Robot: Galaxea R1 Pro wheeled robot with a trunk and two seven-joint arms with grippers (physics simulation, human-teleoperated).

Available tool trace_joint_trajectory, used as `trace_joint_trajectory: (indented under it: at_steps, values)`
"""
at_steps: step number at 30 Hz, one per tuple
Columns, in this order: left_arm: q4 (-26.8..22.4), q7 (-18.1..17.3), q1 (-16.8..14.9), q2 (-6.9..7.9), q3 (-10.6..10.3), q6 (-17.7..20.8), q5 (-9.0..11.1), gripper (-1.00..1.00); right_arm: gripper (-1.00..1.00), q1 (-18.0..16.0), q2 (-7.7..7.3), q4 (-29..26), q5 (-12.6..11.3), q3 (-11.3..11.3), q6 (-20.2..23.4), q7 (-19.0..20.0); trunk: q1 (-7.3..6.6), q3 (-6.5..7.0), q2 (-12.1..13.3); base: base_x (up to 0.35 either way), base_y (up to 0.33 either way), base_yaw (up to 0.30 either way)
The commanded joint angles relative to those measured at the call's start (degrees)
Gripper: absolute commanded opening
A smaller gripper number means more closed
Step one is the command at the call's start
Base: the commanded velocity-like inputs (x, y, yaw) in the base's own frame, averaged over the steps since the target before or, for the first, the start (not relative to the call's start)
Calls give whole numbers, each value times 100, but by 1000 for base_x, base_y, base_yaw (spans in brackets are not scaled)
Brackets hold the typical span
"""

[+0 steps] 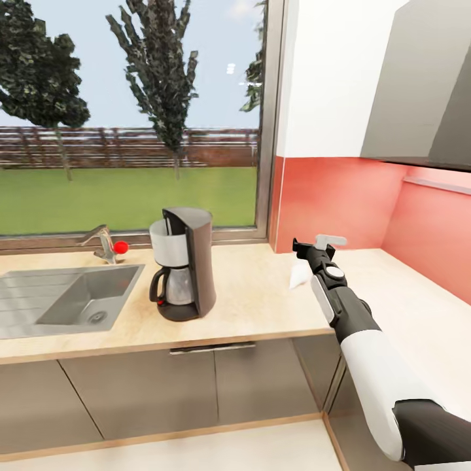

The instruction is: Set up a coffee station on the kitchen countertop: keep the coffee maker on the countertop, move the bottle of coffee from the kitchen shelf to the counter next to the coffee maker, place a paper coffee filter on top of the coffee maker, put the saucer next to the coffee maker with the coffee cup on the saucer, and place the electric kettle next to the coffee maker.

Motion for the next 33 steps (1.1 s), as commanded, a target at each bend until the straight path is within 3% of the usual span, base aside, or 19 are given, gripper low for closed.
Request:
trace_joint_trajectory:
  at_steps: [1,33]
  values:
    - [-6,12,-2,-3,44,17,-60,100,100,-4,-3,-8,-57,20,23,-44,7,-11,-11,339,2,0]
    - [-9,12,-2,-8,46,-16,-43,100,100,5,-29,37,-34,19,14,-46,7,-11,-11,323,-120,0]
